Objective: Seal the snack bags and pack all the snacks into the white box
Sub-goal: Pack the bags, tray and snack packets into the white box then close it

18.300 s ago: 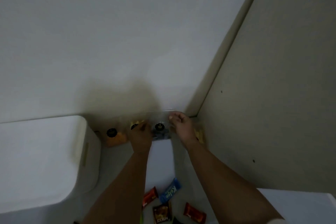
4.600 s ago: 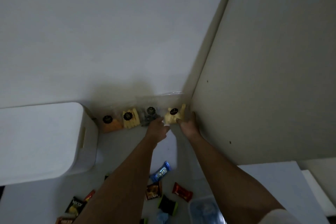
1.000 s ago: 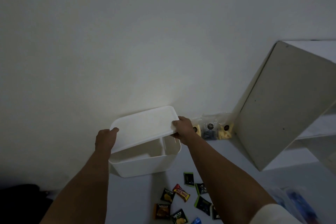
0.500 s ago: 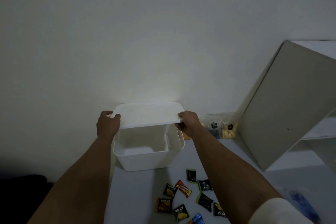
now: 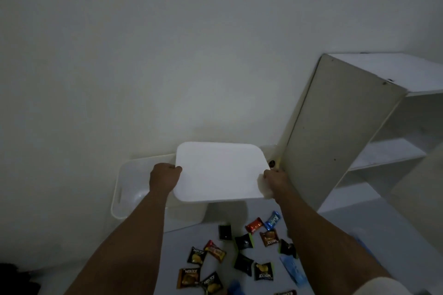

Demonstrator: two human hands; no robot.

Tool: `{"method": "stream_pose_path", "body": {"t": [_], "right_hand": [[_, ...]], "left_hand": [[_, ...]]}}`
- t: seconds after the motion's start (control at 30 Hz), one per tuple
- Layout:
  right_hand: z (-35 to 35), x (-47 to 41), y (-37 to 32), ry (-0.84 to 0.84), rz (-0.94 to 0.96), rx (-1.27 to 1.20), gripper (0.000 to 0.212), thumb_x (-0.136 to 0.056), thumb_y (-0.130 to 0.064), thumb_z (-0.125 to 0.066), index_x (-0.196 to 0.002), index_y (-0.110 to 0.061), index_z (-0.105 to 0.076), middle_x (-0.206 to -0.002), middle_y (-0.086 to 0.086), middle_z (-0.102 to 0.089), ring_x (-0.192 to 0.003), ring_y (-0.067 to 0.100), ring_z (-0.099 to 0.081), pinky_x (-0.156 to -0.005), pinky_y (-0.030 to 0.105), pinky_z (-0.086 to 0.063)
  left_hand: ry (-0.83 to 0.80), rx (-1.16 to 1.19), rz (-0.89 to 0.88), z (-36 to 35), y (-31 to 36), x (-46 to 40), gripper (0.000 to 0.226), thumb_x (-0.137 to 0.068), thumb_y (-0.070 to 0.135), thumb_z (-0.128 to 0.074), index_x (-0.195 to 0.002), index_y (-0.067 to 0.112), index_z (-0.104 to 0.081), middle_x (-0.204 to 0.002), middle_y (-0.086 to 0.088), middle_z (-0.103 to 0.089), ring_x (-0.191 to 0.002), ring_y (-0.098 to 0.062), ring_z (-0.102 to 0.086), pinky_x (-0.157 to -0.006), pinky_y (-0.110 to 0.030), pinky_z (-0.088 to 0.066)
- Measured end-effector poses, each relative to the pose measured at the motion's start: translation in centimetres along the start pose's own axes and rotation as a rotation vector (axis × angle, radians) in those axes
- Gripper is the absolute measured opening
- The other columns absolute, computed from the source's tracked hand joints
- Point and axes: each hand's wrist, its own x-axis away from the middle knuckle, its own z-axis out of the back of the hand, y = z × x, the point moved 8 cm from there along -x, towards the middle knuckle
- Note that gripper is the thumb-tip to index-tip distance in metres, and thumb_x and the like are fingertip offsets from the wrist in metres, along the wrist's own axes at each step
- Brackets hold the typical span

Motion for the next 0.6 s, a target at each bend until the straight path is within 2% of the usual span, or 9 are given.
{"method": "stream_pose_path", "body": {"t": [0.1,0.13,0.2,0.27,0.33,0.4,0.5,0.53,0.6], "right_hand": [[4.6,-2.0,2.8,0.067,-0.054,0.071,0.013,-0.085,-0.009,-0.060,-0.073,-0.004,-0.060,-0.085,0.015,-0.059,-0.069,0.023,-0.052,-0.062,0.029,-0.040],[6.1,-2.8,3.7,0.081,-0.073,0.097,0.018,-0.085,-0.010,-0.060,-0.069,-0.004,-0.058,-0.085,0.015,-0.058,-0.070,0.024,-0.052,-0.063,0.031,-0.040],[8.9,-4.2,5.4,0.100,-0.098,0.155,0.024,-0.087,-0.012,-0.060,-0.065,-0.006,-0.055,-0.088,0.017,-0.058,-0.080,0.029,-0.054,-0.070,0.035,-0.042],[11.3,-5.6,7.3,0.096,-0.135,0.215,0.021,-0.090,-0.014,-0.059,-0.074,0.001,-0.061,-0.093,0.017,-0.058,-0.087,0.030,-0.054,-0.075,0.035,-0.042],[13.2,-7.3,9.3,0.094,-0.161,0.288,0.025,-0.091,-0.014,-0.058,-0.097,0.008,-0.067,-0.097,0.018,-0.059,-0.091,0.032,-0.055,-0.077,0.036,-0.043],[14.3,-8.8,10.6,0.049,-0.164,0.360,0.027,-0.093,-0.011,-0.053,-0.103,0.012,-0.066,-0.097,0.021,-0.059,-0.093,0.033,-0.057,-0.079,0.036,-0.044],[14.5,-11.0,12.2,-0.056,-0.220,0.388,0.025,-0.099,-0.006,-0.042,-0.097,0.005,-0.065,-0.097,0.020,-0.058,-0.088,0.028,-0.056,-0.078,0.031,-0.044],[14.2,-11.9,12.5,-0.090,-0.214,0.409,0.025,-0.099,-0.005,-0.040,-0.101,0.003,-0.065,-0.102,0.022,-0.058,-0.092,0.027,-0.056,-0.081,0.031,-0.043],[13.3,-13.7,13.5,-0.175,-0.234,0.429,0.028,-0.099,-0.004,-0.043,-0.114,0.011,-0.062,-0.104,0.024,-0.057,-0.093,0.026,-0.050,-0.080,0.030,-0.041]], "left_hand": [[-0.147,-0.013,0.018,-5.9,1.8,0.6,0.030,-0.085,0.024,-0.065,-0.062,0.005,-0.061,-0.066,-0.009,-0.059,-0.069,-0.025,-0.060,-0.058,-0.028,-0.039],[-0.201,-0.008,0.045,-8.0,2.1,0.9,0.027,-0.084,0.026,-0.067,-0.069,0.003,-0.064,-0.071,-0.010,-0.063,-0.073,-0.026,-0.063,-0.060,-0.029,-0.044],[-0.301,0.015,0.118,-12.1,2.2,1.7,0.031,-0.074,0.029,-0.071,-0.084,0.000,-0.068,-0.088,-0.016,-0.070,-0.086,-0.032,-0.069,-0.071,-0.040,-0.058],[-0.379,0.012,0.158,-15.8,2.3,2.8,0.031,-0.071,0.025,-0.067,-0.094,0.004,-0.067,-0.103,-0.020,-0.070,-0.096,-0.036,-0.068,-0.082,-0.048,-0.059],[-0.450,-0.008,0.179,-19.2,2.3,4.3,0.034,-0.084,0.015,-0.065,-0.117,0.007,-0.063,-0.118,-0.019,-0.065,-0.108,-0.036,-0.064,-0.085,-0.045,-0.056],[-0.508,-0.038,0.268,-22.5,0.8,5.2,0.047,-0.092,0.012,-0.064,-0.137,0.001,-0.054,-0.133,-0.023,-0.058,-0.119,-0.038,-0.059,-0.087,-0.041,-0.051],[-0.515,-0.070,0.424,-25.6,-2.3,5.7,0.050,-0.093,0.015,-0.067,-0.135,-0.007,-0.053,-0.138,-0.027,-0.054,-0.121,-0.042,-0.056,-0.087,-0.042,-0.050],[-0.512,-0.086,0.458,-26.4,-3.1,5.7,0.052,-0.092,0.017,-0.069,-0.135,-0.007,-0.053,-0.138,-0.028,-0.053,-0.120,-0.043,-0.056,-0.093,-0.045,-0.051],[-0.476,-0.125,0.484,-27.7,-4.0,5.5,0.056,-0.092,0.022,-0.069,-0.136,-0.008,-0.052,-0.141,-0.028,-0.050,-0.124,-0.043,-0.054,-0.102,-0.049,-0.049]]}}
